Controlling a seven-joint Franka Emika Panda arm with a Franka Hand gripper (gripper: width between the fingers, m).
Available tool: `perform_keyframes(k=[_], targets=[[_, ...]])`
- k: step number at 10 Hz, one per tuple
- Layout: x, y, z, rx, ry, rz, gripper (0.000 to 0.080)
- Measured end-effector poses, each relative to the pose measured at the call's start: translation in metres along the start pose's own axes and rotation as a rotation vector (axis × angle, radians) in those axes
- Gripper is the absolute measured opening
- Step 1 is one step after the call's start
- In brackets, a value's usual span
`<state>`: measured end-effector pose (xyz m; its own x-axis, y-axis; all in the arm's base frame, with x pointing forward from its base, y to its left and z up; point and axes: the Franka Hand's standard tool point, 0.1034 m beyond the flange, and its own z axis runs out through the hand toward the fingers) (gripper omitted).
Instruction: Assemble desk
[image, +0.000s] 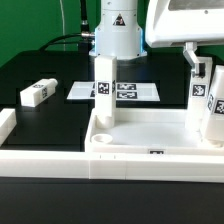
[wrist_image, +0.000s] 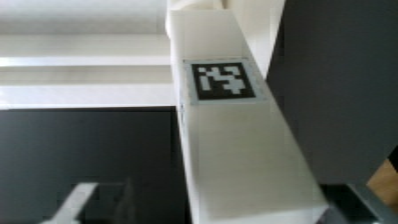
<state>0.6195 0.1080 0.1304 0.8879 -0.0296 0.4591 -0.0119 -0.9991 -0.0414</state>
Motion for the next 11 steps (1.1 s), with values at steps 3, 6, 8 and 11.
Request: perform_keyframes(k=[3, 6, 8, 11], targets=[[0.005, 0.003, -0.005, 0.001, 0.007, -0.001, 0.0639], [0.017, -0.003, -0.021, 0.023, -0.025, 0.004, 0.0649], [0.017, -0.001, -0.021, 0.023, -0.038, 0.007, 0.0649], [0.014, -0.002, -0.019, 0.026, -0.084, 0.006, 0.0649]])
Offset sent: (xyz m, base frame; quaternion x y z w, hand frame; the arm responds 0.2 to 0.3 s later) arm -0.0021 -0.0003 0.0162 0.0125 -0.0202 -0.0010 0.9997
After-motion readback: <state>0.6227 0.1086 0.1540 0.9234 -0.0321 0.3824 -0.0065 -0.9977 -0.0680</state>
